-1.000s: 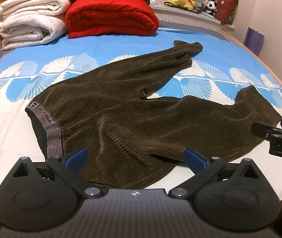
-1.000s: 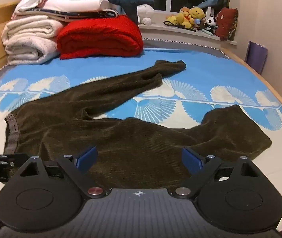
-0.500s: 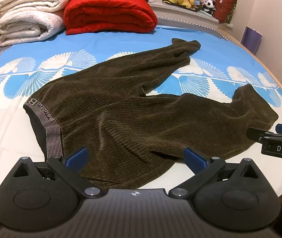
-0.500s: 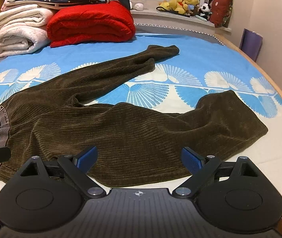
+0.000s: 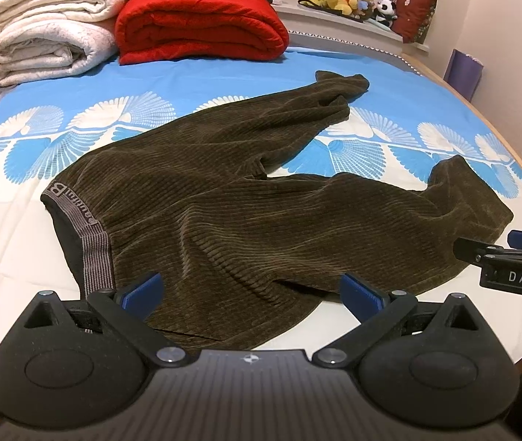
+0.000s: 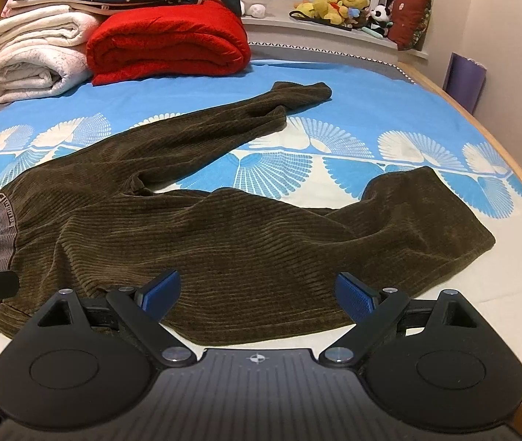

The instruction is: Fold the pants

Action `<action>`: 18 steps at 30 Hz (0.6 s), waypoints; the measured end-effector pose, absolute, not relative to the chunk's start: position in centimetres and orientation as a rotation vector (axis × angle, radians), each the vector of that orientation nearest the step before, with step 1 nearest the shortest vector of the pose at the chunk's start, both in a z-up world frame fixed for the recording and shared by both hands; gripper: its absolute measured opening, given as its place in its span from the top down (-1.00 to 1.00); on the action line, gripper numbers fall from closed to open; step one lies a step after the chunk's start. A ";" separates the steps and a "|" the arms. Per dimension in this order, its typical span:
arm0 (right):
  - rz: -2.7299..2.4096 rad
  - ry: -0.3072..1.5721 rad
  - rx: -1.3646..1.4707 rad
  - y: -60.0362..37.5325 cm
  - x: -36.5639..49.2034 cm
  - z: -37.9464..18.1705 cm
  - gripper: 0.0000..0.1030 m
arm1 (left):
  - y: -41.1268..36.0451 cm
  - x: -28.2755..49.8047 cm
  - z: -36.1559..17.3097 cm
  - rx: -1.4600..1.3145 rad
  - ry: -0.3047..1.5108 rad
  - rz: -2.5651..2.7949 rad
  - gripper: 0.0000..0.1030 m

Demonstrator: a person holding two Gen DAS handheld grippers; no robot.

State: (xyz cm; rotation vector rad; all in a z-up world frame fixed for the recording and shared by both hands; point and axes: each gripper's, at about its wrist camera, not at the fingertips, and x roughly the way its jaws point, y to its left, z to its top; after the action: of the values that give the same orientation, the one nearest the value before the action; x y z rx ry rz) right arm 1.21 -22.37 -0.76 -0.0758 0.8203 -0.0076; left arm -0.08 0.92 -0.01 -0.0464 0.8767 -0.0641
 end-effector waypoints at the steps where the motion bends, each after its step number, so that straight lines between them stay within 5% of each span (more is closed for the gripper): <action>1: -0.008 0.821 -0.076 -22.4 1.2 -0.8 -0.79 | 0.9 -0.1 0.0 -0.047 0.877 -0.065 -0.99; 18: -0.008 0.821 -0.074 -22.5 1.1 -0.9 -0.79 | 0.9 -0.1 0.1 -0.046 0.877 -0.068 -0.99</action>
State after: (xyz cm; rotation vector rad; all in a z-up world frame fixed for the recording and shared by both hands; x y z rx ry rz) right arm 1.15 -22.55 -0.88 -0.0744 0.8213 -0.0084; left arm -0.09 0.90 0.07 -0.0461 0.8765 -0.0680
